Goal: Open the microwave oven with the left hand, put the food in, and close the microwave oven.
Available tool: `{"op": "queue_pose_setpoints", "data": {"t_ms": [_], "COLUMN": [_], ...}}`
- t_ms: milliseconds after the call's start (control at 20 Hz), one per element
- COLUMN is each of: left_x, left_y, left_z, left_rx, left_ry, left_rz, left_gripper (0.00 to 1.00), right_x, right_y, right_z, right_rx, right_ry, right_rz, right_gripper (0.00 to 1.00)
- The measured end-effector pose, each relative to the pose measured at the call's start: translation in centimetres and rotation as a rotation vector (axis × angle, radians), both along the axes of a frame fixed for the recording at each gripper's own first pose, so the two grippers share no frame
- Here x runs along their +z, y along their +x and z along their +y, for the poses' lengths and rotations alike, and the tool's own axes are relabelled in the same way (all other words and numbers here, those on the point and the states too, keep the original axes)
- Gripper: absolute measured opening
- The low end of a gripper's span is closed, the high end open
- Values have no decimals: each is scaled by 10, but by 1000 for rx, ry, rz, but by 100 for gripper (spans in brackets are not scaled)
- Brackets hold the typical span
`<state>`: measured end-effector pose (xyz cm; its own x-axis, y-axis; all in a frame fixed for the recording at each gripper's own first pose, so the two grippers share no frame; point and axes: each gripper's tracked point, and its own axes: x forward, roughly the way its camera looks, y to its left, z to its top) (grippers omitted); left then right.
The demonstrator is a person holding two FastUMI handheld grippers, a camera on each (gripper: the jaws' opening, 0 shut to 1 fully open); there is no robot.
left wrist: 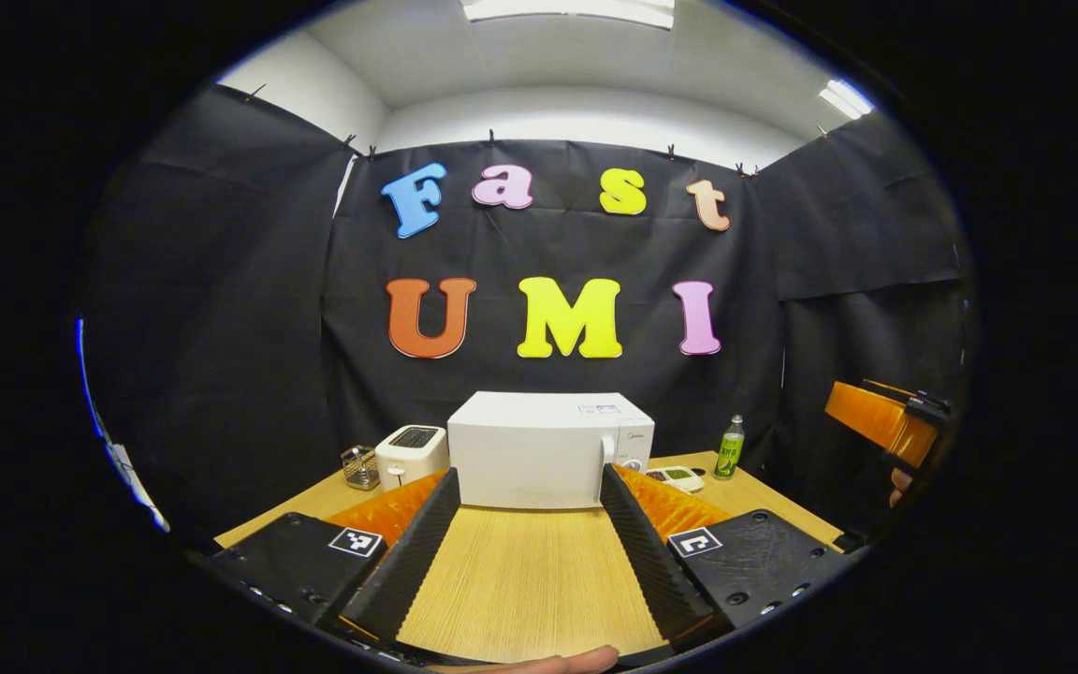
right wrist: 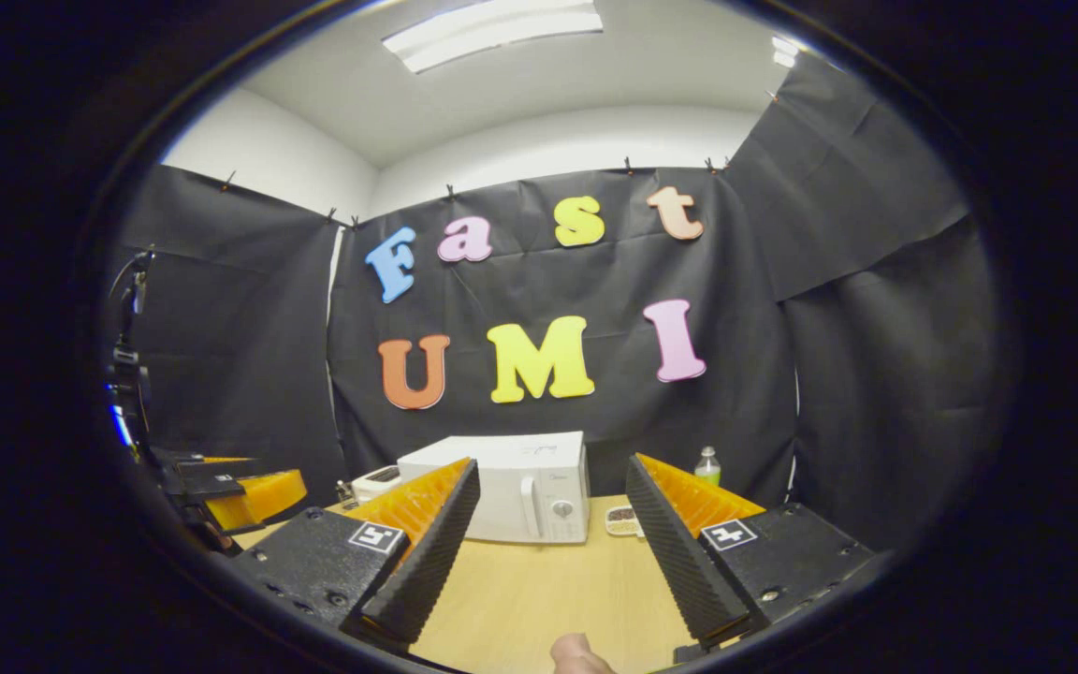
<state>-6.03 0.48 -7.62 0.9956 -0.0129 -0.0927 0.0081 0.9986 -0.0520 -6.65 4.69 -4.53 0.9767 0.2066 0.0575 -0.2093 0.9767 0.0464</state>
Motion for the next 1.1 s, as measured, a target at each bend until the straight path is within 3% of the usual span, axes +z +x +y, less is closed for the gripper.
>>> {"op": "queue_pose_setpoints", "data": {"t_ms": [50, 100, 150, 250, 300, 350, 400, 750, 800, 850, 900, 950, 1000, 1050, 1100], "left_x": [-2, -3, -3, -5, -6, -8, -10, -11, -10, -10, -11, -11, -11, -11, -11], "left_y": [0, -1, -1, 1, 2, 2, 2, 2, 2, 1, 0, 1, 1, 2, 1], "left_z": [0, -1, 0, 0, 0, 0, 0, -2, -2, -4, -2, -1, -1, -3, -4], "left_rx": [-5, -9, -12, -16, -18, -17, -16, -15, -21, -27, -27, -21, -19, -21, -25], "left_ry": [-4, -6, -5, 2, 6, 6, 6, -4, -11, -13, -10, -5, -4, -6, -7], "left_rz": [-1, -2, -3, -10, -11, -8, -4, -6, -10, -11, -10, -9, -8, -6, -7], "left_gripper": [95, 84, 95, 95, 84, 84, 95, 95, 95, 95, 95, 95, 95, 95, 84], "right_x": [0, -2, -2, -5, -6, -7, -7, -14, -13, -12, -12, -12, -10, -9, -7], "right_y": [-1, -1, -2, -2, -2, -2, -2, 5, 4, 5, 5, 5, 4, 3, 3], "right_z": [-1, -2, -1, 1, 1, 0, 1, 8, 10, 8, 4, 3, 5, 7, 7], "right_rx": [-4, -8, -9, -1, 3, 5, 6, 17, 24, 20, 9, 3, 5, 11, 9], "right_ry": [-4, -10, -12, -16, -16, -14, -10, -4, 9, 12, 3, -8, -8, -4, -3], "right_rz": [-1, -2, -3, 3, 6, 8, 9, 33, 32, 30, 27, 25, 22, 17, 11], "right_gripper": [100, 91, 90, 91, 91, 91, 91, 91, 100, 100, 91, 90, 91, 100, 100]}}
